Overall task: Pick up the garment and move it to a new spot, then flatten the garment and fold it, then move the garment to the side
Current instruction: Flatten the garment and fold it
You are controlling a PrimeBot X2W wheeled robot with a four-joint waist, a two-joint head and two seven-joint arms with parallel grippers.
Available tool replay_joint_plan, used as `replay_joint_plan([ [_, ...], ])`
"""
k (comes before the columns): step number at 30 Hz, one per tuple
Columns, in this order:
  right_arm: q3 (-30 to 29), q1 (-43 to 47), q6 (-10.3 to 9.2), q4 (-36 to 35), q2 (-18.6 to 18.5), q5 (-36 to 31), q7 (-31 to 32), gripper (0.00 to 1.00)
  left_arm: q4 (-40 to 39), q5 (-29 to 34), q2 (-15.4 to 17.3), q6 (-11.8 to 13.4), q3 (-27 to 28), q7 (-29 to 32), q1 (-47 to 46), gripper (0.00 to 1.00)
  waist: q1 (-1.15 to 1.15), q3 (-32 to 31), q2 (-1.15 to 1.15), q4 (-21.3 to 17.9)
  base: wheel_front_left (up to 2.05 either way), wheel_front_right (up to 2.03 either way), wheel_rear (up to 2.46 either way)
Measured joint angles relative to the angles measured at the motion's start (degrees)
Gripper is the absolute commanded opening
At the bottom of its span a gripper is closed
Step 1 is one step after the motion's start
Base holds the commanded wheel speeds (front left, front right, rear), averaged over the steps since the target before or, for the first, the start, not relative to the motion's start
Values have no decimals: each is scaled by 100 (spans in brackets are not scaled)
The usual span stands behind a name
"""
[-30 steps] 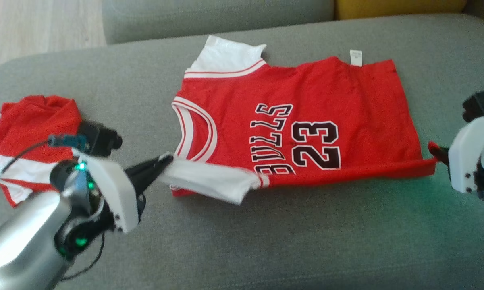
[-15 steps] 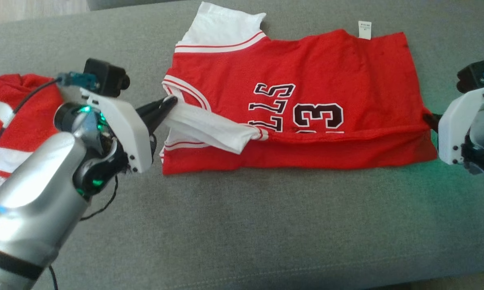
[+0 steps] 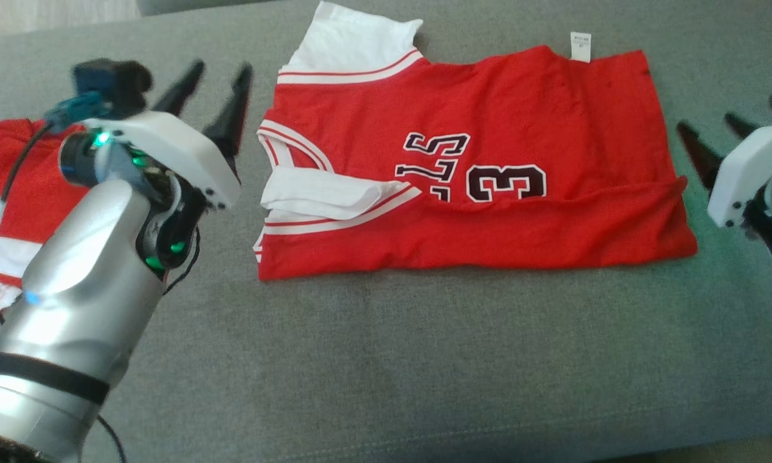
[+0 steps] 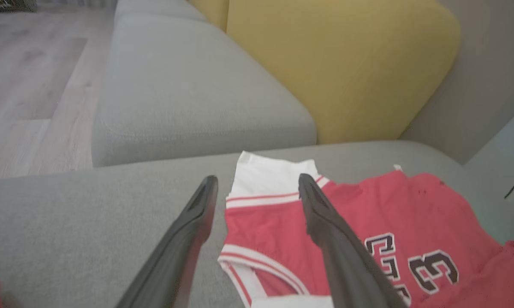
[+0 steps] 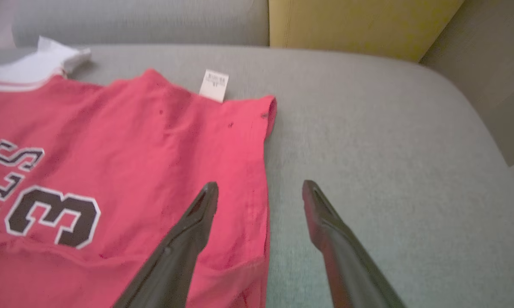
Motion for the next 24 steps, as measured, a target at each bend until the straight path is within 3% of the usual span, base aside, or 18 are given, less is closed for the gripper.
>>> replay_joint_plan([
  [5,-549,18,0,107,211,-99,-1210,100,-14,-133,-183,168,428,-667,166,100,0,-212,0,31,0,0,0],
  [12,-1141,482,0,-102,392,-372,-2327,100,-706,73,-369,510,1248,-759,1269,100,0,-580,0,54,0,0,0],
  [18,-1600,1216,0,-460,544,-759,-2654,100,-1349,534,-719,614,1763,-760,2201,100,0,-842,0,73,0,0,0],
  [24,-2284,2197,0,-1078,960,-1319,-2737,100,-1522,1084,-1076,603,1952,-760,3310,100,0,-1080,0,55,0,0,0],
])
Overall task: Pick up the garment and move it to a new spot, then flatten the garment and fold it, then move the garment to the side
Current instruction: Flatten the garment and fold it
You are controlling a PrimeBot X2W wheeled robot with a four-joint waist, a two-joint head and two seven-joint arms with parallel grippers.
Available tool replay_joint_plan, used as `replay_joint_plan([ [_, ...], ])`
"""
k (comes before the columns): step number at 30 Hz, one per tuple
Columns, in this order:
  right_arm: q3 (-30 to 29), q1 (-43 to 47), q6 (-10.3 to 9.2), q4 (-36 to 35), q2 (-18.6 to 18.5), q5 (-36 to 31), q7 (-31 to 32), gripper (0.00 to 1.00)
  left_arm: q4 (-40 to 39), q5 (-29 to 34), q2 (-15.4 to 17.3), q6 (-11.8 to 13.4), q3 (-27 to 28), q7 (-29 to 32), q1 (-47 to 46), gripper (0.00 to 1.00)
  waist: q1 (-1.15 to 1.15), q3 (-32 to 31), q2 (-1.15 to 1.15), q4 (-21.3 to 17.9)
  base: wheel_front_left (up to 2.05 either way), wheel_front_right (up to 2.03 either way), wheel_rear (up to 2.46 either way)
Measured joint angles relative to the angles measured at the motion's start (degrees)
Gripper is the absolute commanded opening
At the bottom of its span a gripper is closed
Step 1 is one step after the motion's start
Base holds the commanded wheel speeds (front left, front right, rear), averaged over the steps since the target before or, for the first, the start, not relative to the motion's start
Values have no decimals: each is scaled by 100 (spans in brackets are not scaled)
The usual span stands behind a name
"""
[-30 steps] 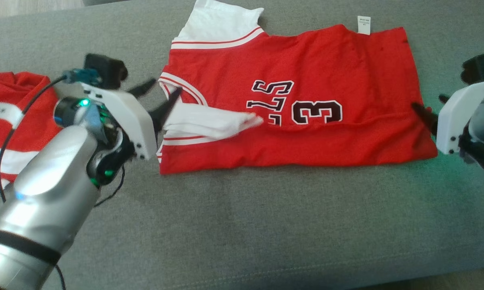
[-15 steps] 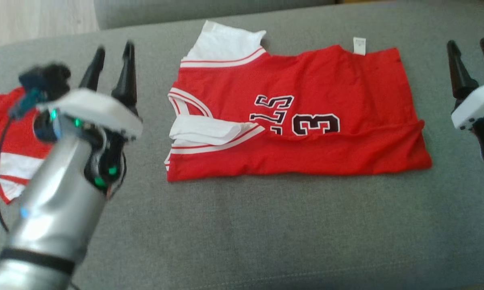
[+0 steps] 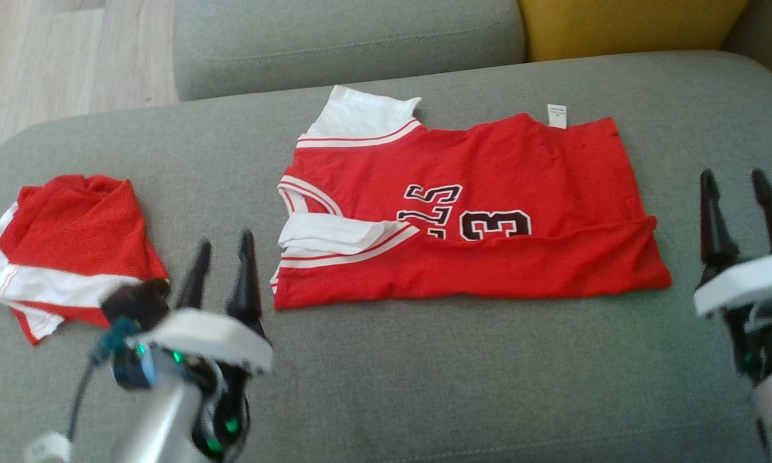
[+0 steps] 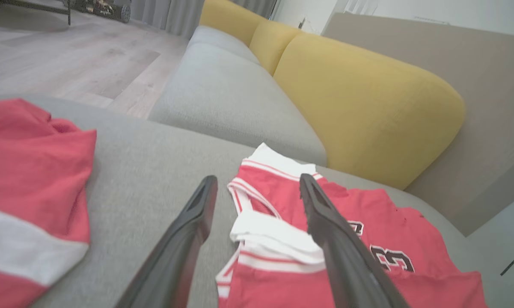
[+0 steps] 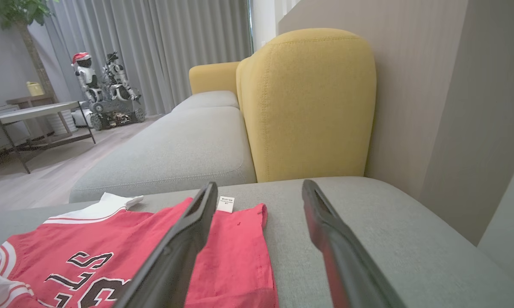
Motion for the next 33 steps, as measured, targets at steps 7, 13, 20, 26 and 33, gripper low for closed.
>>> replay_joint_plan([
  [7,-532,788,0,-872,539,-573,219,100,265,476,-220,-163,93,0,405,100,0,-29,0,-181,0,0,0],
  [13,-803,881,0,-1510,744,-871,520,100,1024,823,-290,-181,-116,16,118,100,0,104,0,-345,0,0,0],
  [20,-898,883,0,-1973,865,-1017,719,100,2247,1376,-212,393,-285,225,-622,100,0,320,0,-599,0,0,0],
  [26,-973,883,0,-2145,940,-1025,768,100,2989,1505,-189,403,-481,533,-966,100,0,457,0,-787,0,0,0],
  [33,-1087,882,0,-2216,942,-1072,797,100,3365,1493,-225,5,-621,731,-1279,91,0,516,0,-845,0,0,0],
])
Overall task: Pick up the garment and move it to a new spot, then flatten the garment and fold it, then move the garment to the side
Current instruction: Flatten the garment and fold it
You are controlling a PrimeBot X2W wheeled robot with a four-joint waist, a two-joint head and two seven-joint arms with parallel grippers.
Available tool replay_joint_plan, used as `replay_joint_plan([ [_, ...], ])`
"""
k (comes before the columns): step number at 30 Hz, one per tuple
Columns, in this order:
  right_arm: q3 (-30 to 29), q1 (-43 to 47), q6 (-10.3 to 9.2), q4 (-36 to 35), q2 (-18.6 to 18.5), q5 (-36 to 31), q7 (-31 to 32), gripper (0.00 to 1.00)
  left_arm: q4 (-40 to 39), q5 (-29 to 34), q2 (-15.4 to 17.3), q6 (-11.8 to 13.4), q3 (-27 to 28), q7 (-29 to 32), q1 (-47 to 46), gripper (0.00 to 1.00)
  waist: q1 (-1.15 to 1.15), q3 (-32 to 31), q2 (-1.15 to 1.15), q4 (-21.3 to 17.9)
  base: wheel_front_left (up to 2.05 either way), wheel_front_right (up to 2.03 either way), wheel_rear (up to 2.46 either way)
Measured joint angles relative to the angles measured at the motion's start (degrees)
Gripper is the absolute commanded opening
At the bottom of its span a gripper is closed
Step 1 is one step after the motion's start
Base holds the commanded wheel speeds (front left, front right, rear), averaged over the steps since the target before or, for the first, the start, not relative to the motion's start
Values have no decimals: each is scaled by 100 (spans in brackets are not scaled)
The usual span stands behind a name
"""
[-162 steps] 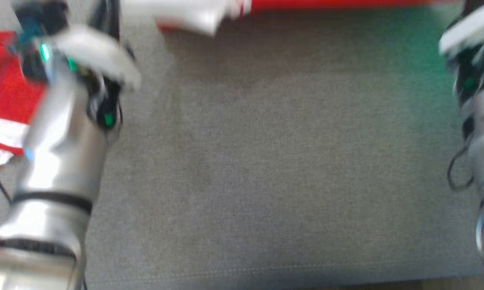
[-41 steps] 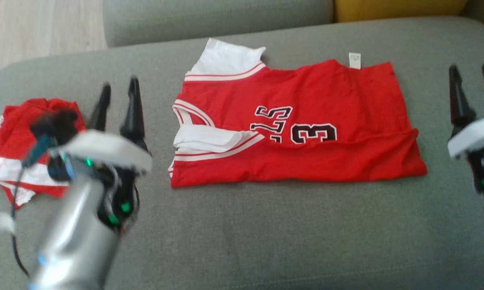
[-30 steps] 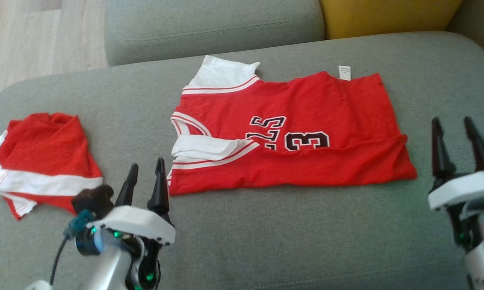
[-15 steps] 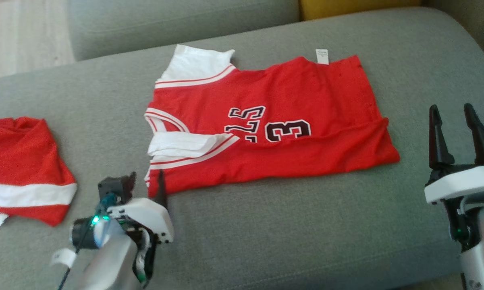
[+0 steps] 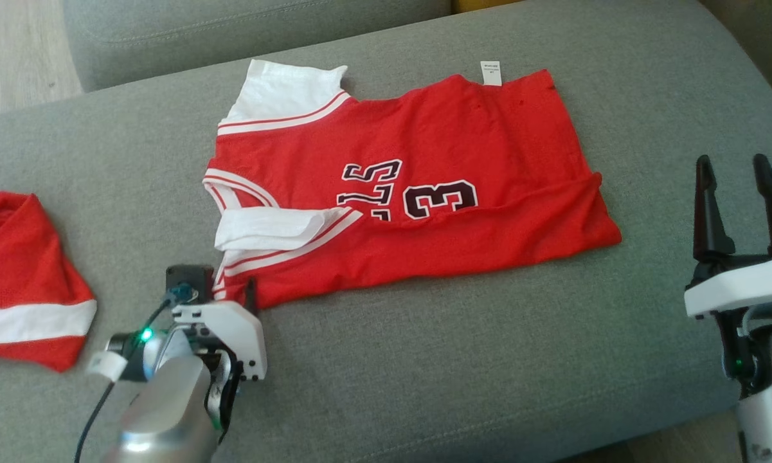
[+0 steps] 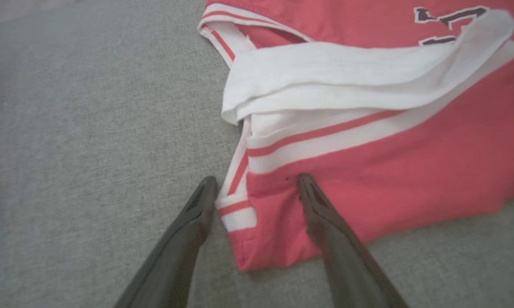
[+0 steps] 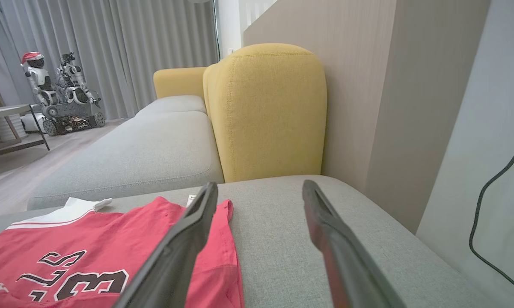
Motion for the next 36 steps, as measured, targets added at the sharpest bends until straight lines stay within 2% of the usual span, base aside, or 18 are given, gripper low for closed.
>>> replay_joint_plan([
  [1,-11,0,0,0,0,-4,2,100,37,-18,-4,-29,-7,25,-38,0,0,1,0,8,0,0,0],
  [7,-84,-3,0,16,8,-83,79,100,120,-103,-134,-53,7,-209,-93,0,0,3,0,97,0,0,0],
  [10,-152,-3,0,92,30,-143,175,100,98,-148,-141,41,43,-450,-93,0,0,4,0,159,0,0,0],
  [21,-448,-35,0,533,288,-249,470,100,-836,-130,-121,145,233,-723,-131,0,0,53,0,386,0,0,0],
  [25,-523,-208,0,937,401,-247,723,100,-1147,-37,-116,142,232,-727,-86,0,0,82,0,452,0,0,0],
  [36,-435,-623,0,1984,427,-196,1236,100,-1407,13,-112,120,172,-728,81,0,0,267,0,527,0,0,0],
])
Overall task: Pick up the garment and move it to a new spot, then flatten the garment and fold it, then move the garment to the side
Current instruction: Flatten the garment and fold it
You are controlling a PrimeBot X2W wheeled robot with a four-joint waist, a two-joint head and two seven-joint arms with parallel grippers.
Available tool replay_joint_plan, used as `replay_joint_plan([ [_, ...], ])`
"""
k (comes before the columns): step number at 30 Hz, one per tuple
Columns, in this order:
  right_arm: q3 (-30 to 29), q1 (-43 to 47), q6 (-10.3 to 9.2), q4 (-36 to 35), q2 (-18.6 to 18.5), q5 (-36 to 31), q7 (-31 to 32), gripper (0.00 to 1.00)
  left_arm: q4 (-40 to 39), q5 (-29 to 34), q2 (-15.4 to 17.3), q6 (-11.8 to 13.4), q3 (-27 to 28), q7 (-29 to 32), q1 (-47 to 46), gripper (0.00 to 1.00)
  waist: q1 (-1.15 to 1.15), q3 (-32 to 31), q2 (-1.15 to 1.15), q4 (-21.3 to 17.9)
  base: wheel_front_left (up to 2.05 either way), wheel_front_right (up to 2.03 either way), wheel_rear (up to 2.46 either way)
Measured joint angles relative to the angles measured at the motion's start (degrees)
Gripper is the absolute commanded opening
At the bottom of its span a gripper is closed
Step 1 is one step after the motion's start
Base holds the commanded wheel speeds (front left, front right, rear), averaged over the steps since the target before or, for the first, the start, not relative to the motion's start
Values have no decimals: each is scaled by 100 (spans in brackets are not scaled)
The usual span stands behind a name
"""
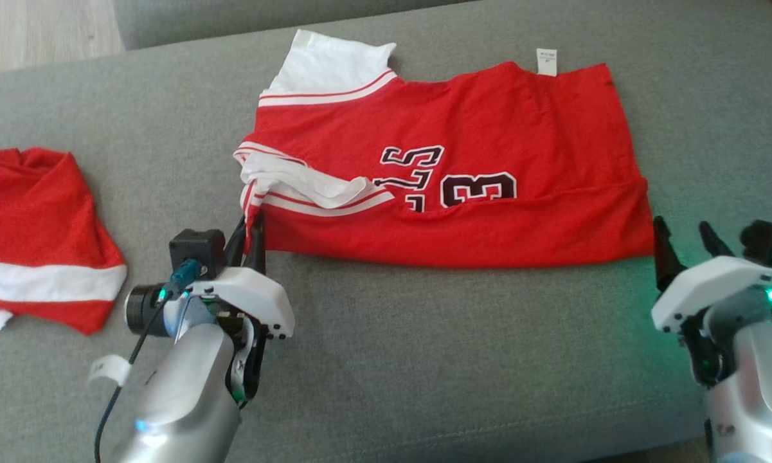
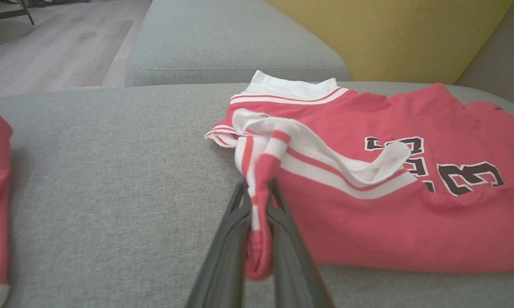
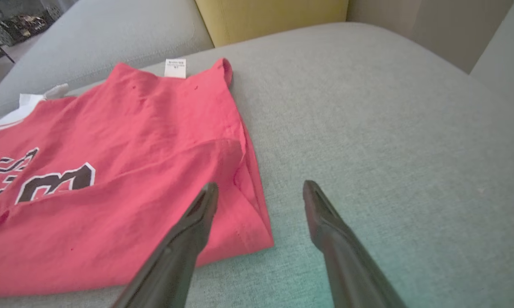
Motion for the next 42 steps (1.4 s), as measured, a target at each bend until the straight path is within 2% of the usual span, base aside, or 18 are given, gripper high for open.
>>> replay_joint_plan([
  [14,86,-623,0,1160,-212,-47,155,100,-148,-1,10,-26,-138,1,-15,0,0,325,0,254,0,0,0],
  [15,108,-652,0,1229,-232,-5,190,38,-148,-1,11,-26,-141,1,-15,0,0,331,0,265,0,0,0],
  [16,133,-679,0,1267,-243,40,196,0,-148,-1,11,-26,-144,1,-16,0,0,335,0,275,0,0,0],
  [24,434,-812,0,1405,-314,324,30,0,-135,-10,60,-24,-138,1,-35,0,0,301,0,283,0,0,0],
  [32,812,-812,0,1240,-483,586,-86,0,-118,-18,222,8,-86,0,-33,0,0,87,0,243,0,0,0],
  [37,976,-791,0,1042,-633,702,43,0,-126,-62,325,7,-65,2,24,0,0,-52,0,236,0,0,0],
  [42,1190,-622,0,765,-844,871,468,0,-153,-62,431,-58,-154,156,236,0,0,-253,0,229,0,0,0],
])
